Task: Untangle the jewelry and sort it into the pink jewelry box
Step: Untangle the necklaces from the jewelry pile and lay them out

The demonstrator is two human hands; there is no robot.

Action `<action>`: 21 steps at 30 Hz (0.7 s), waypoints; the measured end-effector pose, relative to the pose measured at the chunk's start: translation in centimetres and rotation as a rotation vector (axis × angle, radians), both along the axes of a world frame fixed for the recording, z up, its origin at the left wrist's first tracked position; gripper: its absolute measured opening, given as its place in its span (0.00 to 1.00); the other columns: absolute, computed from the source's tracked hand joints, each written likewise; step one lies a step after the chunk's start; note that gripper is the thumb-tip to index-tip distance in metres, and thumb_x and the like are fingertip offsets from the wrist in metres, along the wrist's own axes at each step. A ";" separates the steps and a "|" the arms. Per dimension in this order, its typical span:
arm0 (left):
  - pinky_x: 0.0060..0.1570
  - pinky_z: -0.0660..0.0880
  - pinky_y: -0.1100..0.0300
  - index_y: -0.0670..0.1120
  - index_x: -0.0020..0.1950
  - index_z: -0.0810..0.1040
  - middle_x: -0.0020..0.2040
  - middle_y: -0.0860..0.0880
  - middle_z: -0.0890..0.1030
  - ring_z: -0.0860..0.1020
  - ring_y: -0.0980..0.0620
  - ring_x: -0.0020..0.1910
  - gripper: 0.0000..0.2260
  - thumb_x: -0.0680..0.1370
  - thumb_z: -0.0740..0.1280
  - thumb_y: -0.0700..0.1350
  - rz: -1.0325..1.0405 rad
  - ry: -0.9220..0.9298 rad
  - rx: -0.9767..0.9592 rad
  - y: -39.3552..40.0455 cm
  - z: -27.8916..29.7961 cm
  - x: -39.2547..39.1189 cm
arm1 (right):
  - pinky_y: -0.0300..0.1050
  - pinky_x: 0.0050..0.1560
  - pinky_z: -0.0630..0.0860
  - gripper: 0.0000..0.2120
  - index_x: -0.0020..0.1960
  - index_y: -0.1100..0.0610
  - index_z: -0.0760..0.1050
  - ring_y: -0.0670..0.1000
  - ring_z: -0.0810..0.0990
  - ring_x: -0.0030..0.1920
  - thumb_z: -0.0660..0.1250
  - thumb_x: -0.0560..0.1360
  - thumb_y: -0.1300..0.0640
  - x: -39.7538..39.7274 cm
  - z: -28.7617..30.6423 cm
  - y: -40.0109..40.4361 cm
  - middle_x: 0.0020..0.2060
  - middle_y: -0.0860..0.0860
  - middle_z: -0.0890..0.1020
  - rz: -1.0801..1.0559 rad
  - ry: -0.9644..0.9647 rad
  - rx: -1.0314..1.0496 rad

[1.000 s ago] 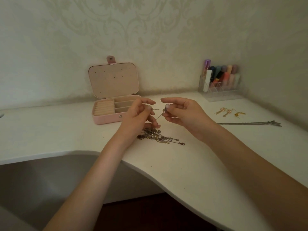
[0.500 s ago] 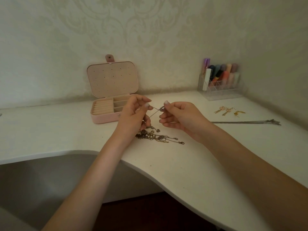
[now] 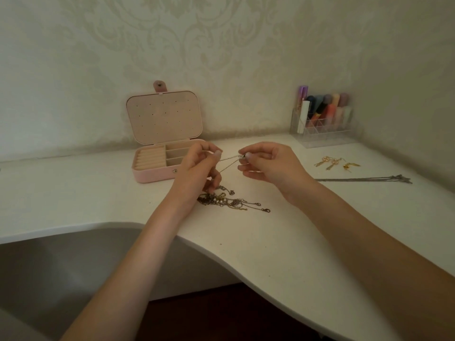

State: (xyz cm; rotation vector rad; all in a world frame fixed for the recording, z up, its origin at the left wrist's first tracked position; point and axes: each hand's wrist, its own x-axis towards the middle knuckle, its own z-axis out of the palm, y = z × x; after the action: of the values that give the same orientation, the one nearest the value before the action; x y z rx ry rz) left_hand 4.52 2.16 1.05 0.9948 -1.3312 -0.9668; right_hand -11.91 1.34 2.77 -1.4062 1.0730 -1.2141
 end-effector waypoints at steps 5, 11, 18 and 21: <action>0.26 0.66 0.65 0.51 0.48 0.74 0.27 0.55 0.69 0.67 0.56 0.25 0.14 0.68 0.67 0.35 0.044 -0.163 -0.052 -0.5 -0.5 0.1 | 0.51 0.45 0.83 0.06 0.53 0.62 0.71 0.57 0.85 0.43 0.56 0.81 0.65 -1.0 1.0 -0.4 0.44 0.58 0.79 -0.053 -0.270 0.089; 0.26 0.68 0.67 0.51 0.45 0.82 0.35 0.49 0.73 0.73 0.56 0.26 0.06 0.75 0.68 0.41 0.153 -0.281 -0.080 -0.6 -0.8 -0.1 | 0.51 0.44 0.83 0.07 0.52 0.61 0.69 0.54 0.83 0.40 0.53 0.82 0.63 -0.5 1.4 -0.4 0.38 0.56 0.77 -0.069 -0.377 0.069; 0.35 0.76 0.51 0.51 0.36 0.79 0.30 0.53 0.77 0.77 0.51 0.29 0.08 0.75 0.69 0.50 0.148 -0.500 -0.092 -0.6 -1.0 -0.4 | 0.45 0.38 0.82 0.08 0.49 0.58 0.69 0.52 0.82 0.37 0.52 0.82 0.63 -1.9 2.0 -0.9 0.37 0.55 0.76 -0.308 -0.392 -0.072; 0.39 0.75 0.49 0.50 0.38 0.79 0.32 0.53 0.77 0.74 0.52 0.31 0.08 0.76 0.67 0.51 0.190 -0.613 -0.153 -0.7 -1.2 -0.4 | 0.44 0.37 0.81 0.07 0.53 0.59 0.69 0.51 0.80 0.36 0.52 0.83 0.63 -2.6 2.3 -1.2 0.35 0.55 0.75 -0.351 -0.498 -0.032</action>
State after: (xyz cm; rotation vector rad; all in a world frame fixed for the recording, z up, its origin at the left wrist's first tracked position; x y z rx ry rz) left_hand 4.08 1.49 -0.15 1.3289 -1.7400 -0.4135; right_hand -14.47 0.17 5.10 -0.8800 0.9651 -1.7281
